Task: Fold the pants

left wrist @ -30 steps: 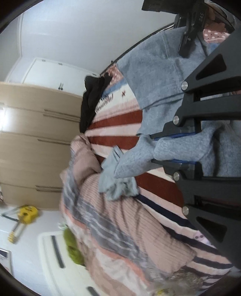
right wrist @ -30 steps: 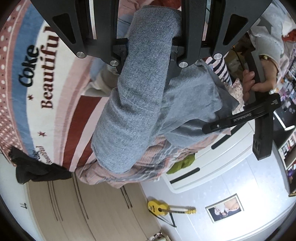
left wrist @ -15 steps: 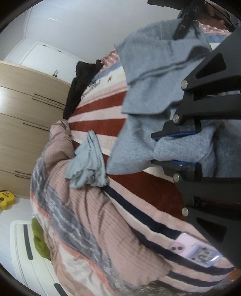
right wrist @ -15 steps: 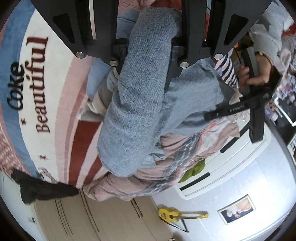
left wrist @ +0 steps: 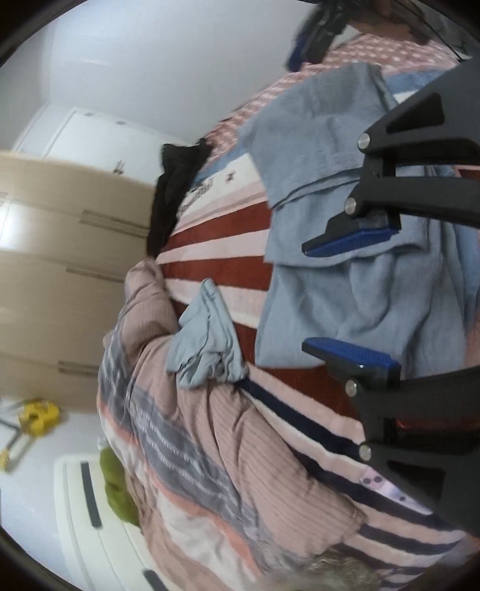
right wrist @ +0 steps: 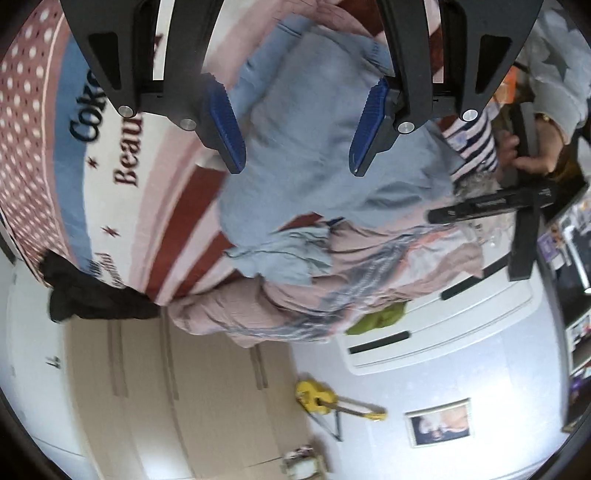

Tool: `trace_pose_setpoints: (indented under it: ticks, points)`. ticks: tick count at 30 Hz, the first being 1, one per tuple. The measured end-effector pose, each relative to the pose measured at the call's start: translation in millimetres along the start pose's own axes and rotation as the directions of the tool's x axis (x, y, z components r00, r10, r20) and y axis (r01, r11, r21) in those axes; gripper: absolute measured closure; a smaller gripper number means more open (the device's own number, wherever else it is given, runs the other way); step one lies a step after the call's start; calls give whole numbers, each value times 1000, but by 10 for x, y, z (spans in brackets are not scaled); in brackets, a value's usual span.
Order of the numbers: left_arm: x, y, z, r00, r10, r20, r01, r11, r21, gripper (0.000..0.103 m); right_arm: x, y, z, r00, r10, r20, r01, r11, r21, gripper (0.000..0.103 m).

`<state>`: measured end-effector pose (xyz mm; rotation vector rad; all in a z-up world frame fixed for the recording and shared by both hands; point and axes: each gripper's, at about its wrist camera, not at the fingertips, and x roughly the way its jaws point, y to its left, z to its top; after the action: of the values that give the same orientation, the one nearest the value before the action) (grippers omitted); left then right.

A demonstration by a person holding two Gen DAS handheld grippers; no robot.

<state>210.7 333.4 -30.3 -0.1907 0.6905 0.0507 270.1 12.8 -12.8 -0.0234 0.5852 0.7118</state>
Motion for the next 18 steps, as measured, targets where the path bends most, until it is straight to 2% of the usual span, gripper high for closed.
trace_pose_setpoints:
  ticks: [2,6,13,18]
  points:
    - [88,-35,-57,999,23,-49,-22,1000,19,62,105,85,18,1000,14,-24,-14,999,-37,48]
    - [141,69,-280,993,56,-107,-56,998,1,63,314,171,-65,995,-73,-69,65,992,-112,47]
    - [159,160,-719,985,67,-159,-66,998,8,63,347,27,-229,991,-81,-106,70,993,-99,44]
    - [127,154,-773,983,69,-173,-68,998,12,63,382,8,-345,988,-86,-130,72,991,-113,42]
